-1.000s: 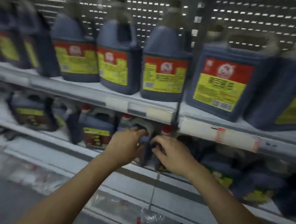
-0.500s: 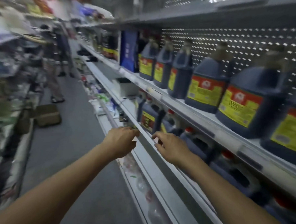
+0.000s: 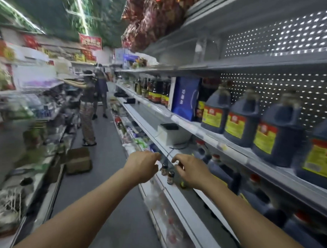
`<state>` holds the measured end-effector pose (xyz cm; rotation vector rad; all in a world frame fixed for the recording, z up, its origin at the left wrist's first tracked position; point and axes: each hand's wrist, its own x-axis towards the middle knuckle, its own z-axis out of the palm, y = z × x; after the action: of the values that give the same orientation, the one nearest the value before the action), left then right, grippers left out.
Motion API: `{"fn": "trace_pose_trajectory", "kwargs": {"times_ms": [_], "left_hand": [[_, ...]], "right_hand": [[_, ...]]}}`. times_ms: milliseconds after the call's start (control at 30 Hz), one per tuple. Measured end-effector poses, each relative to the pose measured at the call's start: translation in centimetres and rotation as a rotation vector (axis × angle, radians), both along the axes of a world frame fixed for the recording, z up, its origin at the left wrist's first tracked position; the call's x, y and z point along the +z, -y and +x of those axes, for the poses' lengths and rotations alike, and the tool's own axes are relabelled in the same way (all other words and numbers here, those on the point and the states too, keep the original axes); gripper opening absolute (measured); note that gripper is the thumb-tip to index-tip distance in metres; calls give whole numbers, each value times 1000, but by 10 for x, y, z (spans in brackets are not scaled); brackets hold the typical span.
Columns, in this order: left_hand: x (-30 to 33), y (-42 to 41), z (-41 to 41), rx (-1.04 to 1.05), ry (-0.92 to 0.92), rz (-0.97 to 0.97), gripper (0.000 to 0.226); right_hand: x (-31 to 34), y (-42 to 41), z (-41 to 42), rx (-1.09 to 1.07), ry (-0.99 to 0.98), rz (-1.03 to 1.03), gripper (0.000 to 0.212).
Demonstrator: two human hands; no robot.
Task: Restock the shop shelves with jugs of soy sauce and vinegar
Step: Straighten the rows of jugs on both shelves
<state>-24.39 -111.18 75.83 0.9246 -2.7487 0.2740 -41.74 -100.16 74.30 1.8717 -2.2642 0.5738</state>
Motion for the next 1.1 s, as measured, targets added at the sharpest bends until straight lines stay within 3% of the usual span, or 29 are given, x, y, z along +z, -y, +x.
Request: {"fn": "trace_pose_trajectory", "kwargs": {"times_ms": [233, 500, 833, 1100], "left_hand": [[3, 116, -21, -76, -32, 26, 29], [-10, 220, -93, -153, -149, 100, 34], [6, 286, -216, -255, -192, 66, 35], [30, 327, -306, -464, -221, 13, 36]], "right_hand": [[9, 108, -12, -71, 14, -39, 19], [-3, 184, -89, -140, 62, -92, 23], [-1, 239, -184, -257, 147, -197, 23], [28, 255, -229, -379, 53, -266, 25]]}}
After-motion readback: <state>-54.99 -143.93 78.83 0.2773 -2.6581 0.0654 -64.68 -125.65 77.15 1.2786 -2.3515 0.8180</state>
